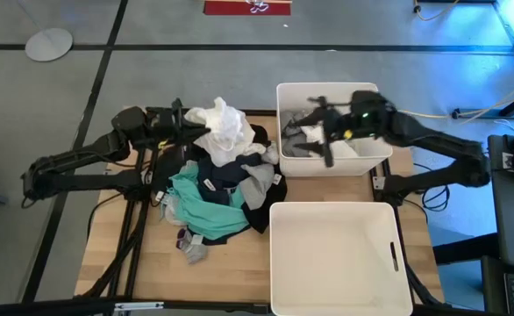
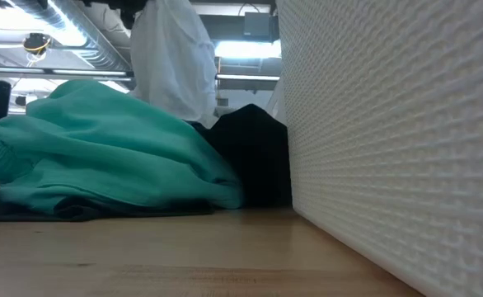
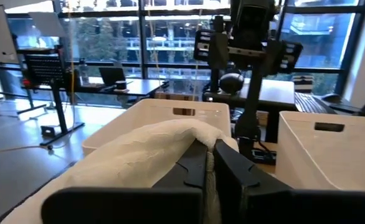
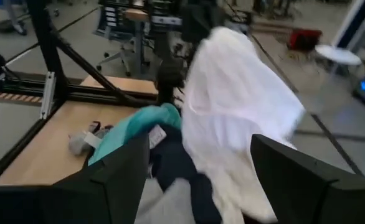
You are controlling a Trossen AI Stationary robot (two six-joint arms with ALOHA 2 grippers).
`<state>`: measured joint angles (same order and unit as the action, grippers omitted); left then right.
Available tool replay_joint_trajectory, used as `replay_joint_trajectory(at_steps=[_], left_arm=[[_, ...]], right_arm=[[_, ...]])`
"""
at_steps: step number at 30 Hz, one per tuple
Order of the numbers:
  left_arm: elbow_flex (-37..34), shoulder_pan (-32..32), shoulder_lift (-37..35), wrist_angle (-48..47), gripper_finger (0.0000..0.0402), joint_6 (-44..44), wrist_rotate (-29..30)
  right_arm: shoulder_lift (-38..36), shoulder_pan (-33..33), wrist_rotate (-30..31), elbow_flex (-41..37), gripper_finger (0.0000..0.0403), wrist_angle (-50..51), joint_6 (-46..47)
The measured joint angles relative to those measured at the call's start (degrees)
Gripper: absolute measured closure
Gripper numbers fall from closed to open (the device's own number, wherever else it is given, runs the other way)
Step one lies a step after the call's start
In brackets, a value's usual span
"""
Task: Sort clothes
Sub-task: Put the white dress into the top white laundry bin
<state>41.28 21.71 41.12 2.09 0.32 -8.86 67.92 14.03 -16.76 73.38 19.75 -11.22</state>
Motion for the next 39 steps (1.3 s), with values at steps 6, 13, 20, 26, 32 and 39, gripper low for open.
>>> replay_joint_trajectory(at_steps=[6,13,20,26,32,39], left_arm=[[0.00,-3.00,1.28,0.07,0.0396,-0.01,-0.04],[-0.02,-7.22,3.51,0.30,0.0391,0.29,-0.02],[-0.02,-10.22,4.57,0.78,0.0392,1.44,-0.02],[-0.02,-11.87,5.75,0.98,0.0390,2.08,-0.05],[-0.02,-12.90,8.53,3.23,0.0394,2.75,-0.13],[-0.02,-14.31,11.10,5.29,0.0388,3.15,-0.10]], right_arm=[[9.03,-4.46,4.09,0.02,0.0123,-12.00,-2.18],[18.19,-4.40,4.16,0.02,0.0123,-25.05,-2.27],[24.29,-5.09,4.27,0.04,0.0121,-32.38,-2.93],[26.39,-5.06,4.16,2.66,0.0084,-29.48,-0.97],[30.74,-6.53,2.21,7.61,0.0055,-27.00,-1.42],[35.68,-7.75,3.72,10.45,0.0052,-26.63,-4.15]])
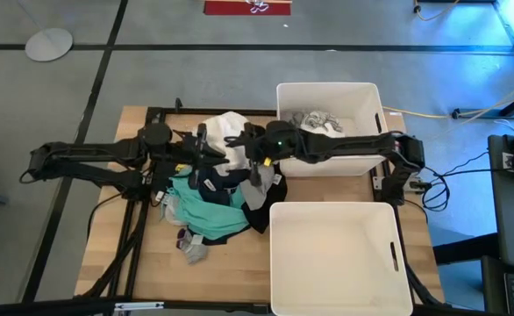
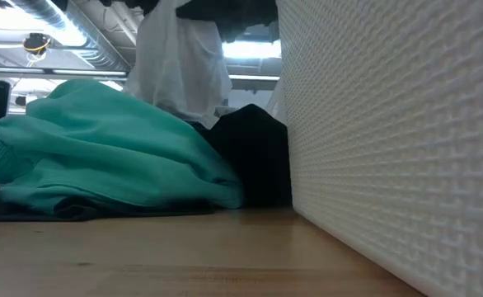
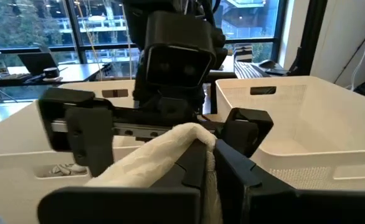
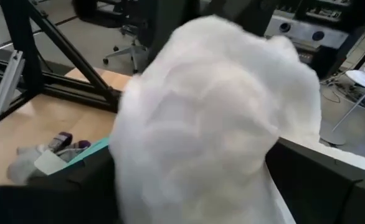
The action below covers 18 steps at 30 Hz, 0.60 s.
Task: Sort clothes
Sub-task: Put the white dress into the top white laundry bin
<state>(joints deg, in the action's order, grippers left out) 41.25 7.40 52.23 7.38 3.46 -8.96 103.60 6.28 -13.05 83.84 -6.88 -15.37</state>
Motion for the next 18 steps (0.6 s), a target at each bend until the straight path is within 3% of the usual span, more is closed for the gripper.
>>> replay_joint_trajectory(at_steps=[4,7,16,18], left_arm=[[0.00,-0.33,0.48,1.11,0.0387,-0.08,0.06],[0.00,-0.30,0.46,1.42,0.0387,-0.06,0.06],[0.00,-0.30,0.46,1.78,0.0387,-0.44,0.07],[0.00,-0.30,0.46,1.79,0.0387,-0.44,0.08]], right_arm=[[0.96,0.00,0.01,1.19,0.0060,-0.44,-1.60],[1.22,0.04,0.12,1.61,0.0100,-0.37,-1.83],[1.22,0.07,0.16,1.61,0.0335,-0.06,-3.68],[1.22,0.07,0.16,1.61,0.0368,-0.01,-4.64]])
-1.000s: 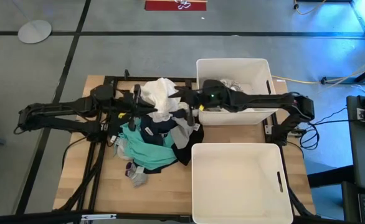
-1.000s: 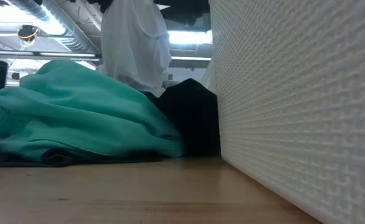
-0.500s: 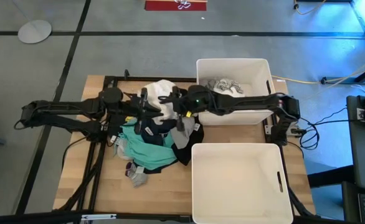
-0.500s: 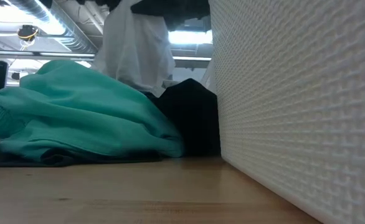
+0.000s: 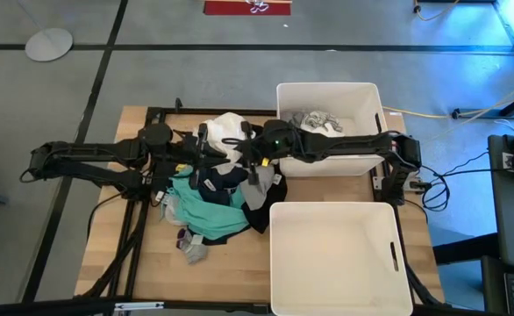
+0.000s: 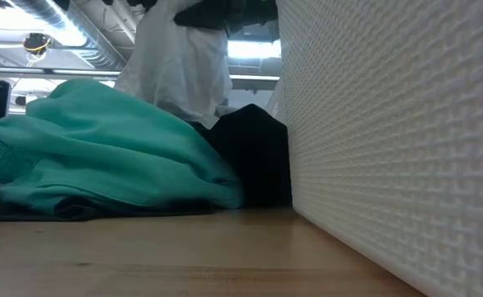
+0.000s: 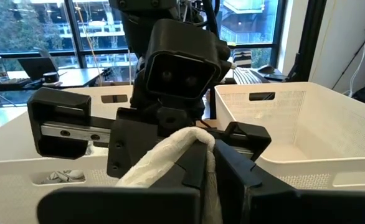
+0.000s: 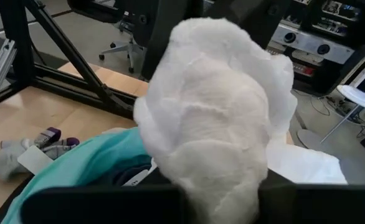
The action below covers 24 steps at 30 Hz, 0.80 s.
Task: Sort clothes
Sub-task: Put the white dress into the top white laundry bin
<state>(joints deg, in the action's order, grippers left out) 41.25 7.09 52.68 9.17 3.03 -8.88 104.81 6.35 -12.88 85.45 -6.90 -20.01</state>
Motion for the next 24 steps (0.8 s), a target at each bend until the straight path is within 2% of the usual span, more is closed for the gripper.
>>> replay_joint_trajectory(at_steps=[4,8,13,18,24], left_arm=[[0.00,0.00,-0.02,0.52,0.0387,1.01,0.07],[0.00,0.00,-0.04,0.74,0.0387,0.47,0.08],[0.00,0.13,-0.08,0.89,0.0377,-0.35,0.61],[0.18,0.13,-0.22,0.66,0.0315,-2.46,2.91],[1.60,0.13,-2.21,-1.72,0.0237,-0.10,8.54]], right_arm=[[-0.38,0.04,0.61,0.00,0.0365,0.08,0.00],[-1.37,-0.41,2.37,-0.02,0.0333,1.04,0.06],[-2.68,-0.33,4.37,-0.04,0.0355,1.86,-0.22],[-4.87,-0.24,5.83,-0.07,0.0364,2.82,-0.79],[-11.10,-0.21,11.34,-0.07,0.0347,4.61,-1.60]])
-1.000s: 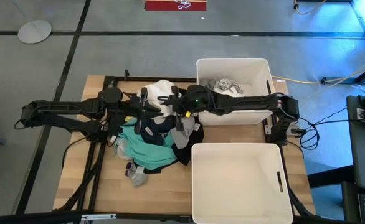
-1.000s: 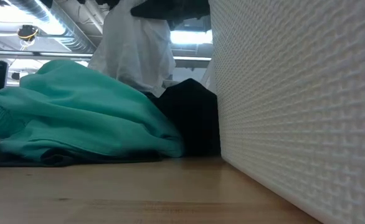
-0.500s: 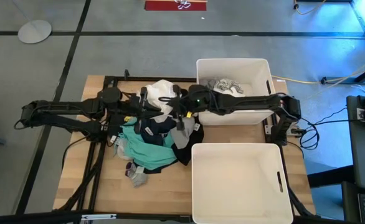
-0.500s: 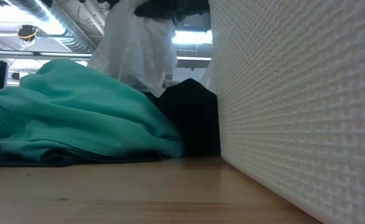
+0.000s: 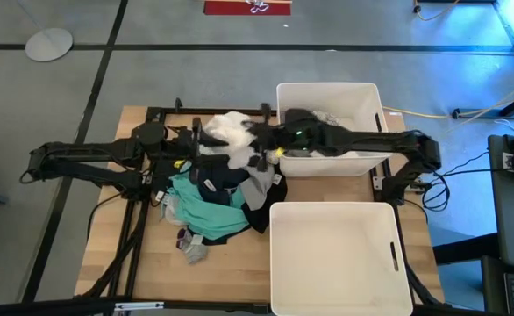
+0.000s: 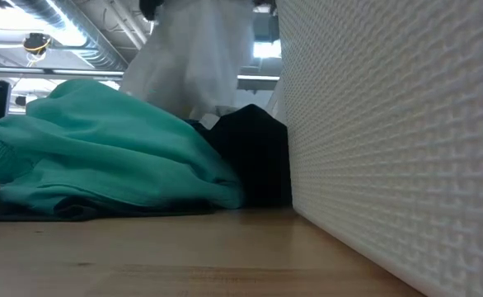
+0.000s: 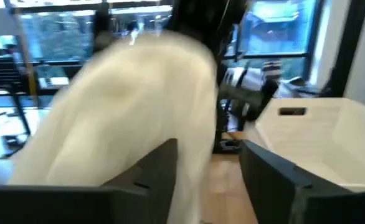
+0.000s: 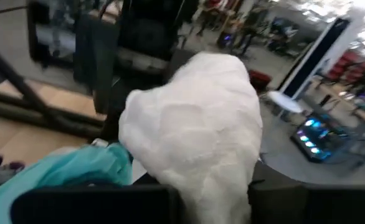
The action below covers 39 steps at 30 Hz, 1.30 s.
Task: Sort clothes
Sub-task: Put the white dress into the top white laundry bin
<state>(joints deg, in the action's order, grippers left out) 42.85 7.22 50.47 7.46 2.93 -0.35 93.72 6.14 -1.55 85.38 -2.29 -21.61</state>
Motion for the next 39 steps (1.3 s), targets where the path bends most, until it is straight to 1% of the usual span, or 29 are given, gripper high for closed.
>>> replay_joint_trajectory(at_steps=[2,5,9,13,17,24,31,35,39], left_arm=[[0.00,0.01,-1.13,-0.22,0.0222,0.65,2.71],[0.00,0.03,-3.22,-0.88,0.0211,2.10,7.98],[0.00,0.07,-5.16,-1.51,0.0211,3.72,15.86],[0.00,0.07,-6.22,-3.59,0.0212,4.52,20.75],[0.00,0.04,-6.22,-7.15,0.0211,3.15,20.91],[0.00,0.04,-6.22,-12.90,0.0213,-0.90,21.17],[-1.77,0.04,-6.20,-15.63,0.0213,-3.99,21.17],[-3.52,0.04,-6.20,-15.98,0.0214,-5.05,21.18],[-5.71,0.02,-6.20,-15.44,0.0215,-5.80,21.17]], right_arm=[[-2.62,0.64,1.43,0.00,0.0351,1.50,0.00],[-5.96,1.34,3.25,0.07,0.0354,2.89,0.02],[-10.38,2.55,4.51,0.07,0.0350,3.46,0.04],[-14.85,4.03,5.62,0.07,0.0351,3.12,-0.99],[-18.79,6.40,7.90,0.07,0.0351,3.32,-1.75],[-25.07,12.81,13.74,0.07,0.0349,3.43,-6.26],[-29.71,19.87,15.43,0.08,0.0348,4.71,-8.74],[-31.61,23.12,16.83,0.11,0.0348,9.14,-8.89],[-32.70,25.76,18.70,0.11,0.0348,18.32,-8.37]])
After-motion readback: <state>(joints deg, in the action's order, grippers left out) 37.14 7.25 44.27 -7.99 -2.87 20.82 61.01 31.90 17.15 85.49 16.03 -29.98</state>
